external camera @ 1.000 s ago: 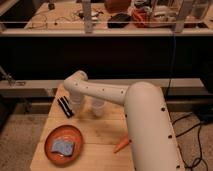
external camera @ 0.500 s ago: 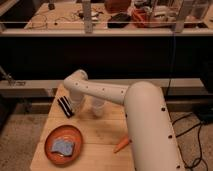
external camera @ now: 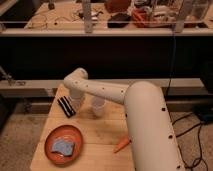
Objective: Push the eraser across the table
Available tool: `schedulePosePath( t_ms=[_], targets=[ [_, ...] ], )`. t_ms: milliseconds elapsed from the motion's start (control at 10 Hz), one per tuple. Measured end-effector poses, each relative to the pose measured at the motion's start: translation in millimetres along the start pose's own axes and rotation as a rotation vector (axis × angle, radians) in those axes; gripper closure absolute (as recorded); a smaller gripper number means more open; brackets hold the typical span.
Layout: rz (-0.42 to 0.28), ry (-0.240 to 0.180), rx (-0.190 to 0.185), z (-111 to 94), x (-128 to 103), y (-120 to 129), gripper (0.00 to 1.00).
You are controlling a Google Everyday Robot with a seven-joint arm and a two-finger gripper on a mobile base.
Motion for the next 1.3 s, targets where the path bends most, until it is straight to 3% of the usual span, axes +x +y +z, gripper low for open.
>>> schedulePosePath(
  t_ms=[200, 600, 1300],
  targets=[
    [-0.031, 0.028, -0.003, 2, 9, 1, 0.96],
    [-0.099, 0.098, -0.045, 4, 29, -1, 0.96],
    [-0.119, 0.118, -0.063, 21, 43, 3, 0.96]
  ],
)
